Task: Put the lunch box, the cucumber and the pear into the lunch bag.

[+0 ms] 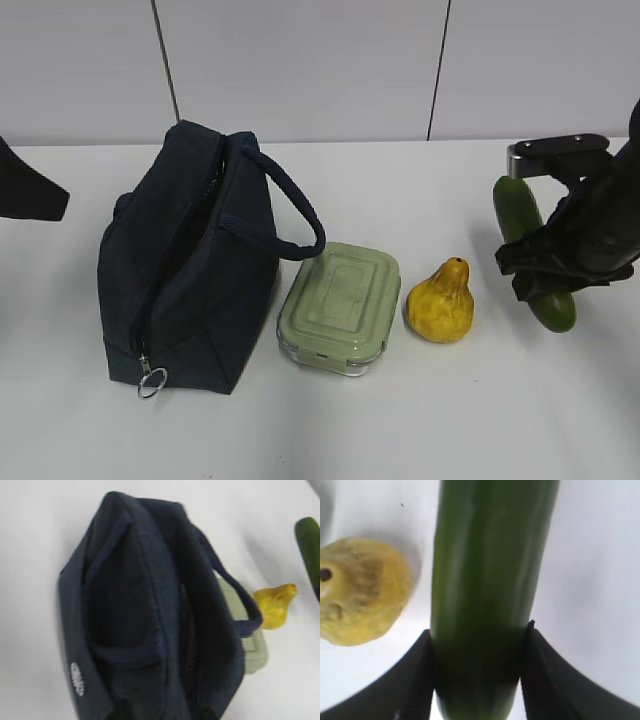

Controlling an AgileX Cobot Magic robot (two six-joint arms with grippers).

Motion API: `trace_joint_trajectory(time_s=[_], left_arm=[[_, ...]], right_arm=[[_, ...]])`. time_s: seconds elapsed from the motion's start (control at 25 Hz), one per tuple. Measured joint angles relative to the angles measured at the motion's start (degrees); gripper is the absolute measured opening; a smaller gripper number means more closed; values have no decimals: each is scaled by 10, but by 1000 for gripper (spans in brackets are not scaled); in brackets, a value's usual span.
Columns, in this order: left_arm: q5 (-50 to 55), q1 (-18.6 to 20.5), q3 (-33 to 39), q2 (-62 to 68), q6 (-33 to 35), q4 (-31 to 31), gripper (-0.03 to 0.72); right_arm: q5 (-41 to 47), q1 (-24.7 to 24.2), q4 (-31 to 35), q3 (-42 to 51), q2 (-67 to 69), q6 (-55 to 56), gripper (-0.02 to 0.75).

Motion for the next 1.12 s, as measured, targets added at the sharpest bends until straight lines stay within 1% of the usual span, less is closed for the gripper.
trace_joint_trajectory(time_s=[0.08,0.2,0.4,0.56,0.68,0.96,1.12], left_arm=[[10,0,0,0,41,-40,249],[16,0,0,0,59,-59,249],[19,-6,0,26,73,-62,249],[10,-44,0,60,83,-59,249],[-3,-65,-1,83,75,-57,249],[-16,-70,-1,119,65,-52,249],[-19,-71,-1,108,64,-46,249]], right_arm=[[-4,0,2,0,-15,0,342],[-4,0,11,0,-37,0,342],[-10,0,39,1,-74,-8,342],[-10,0,78,1,-83,-38,341],[-9,0,97,1,-83,-55,341],[-4,0,137,2,-83,-93,341],[-2,0,143,2,-83,-102,341]])
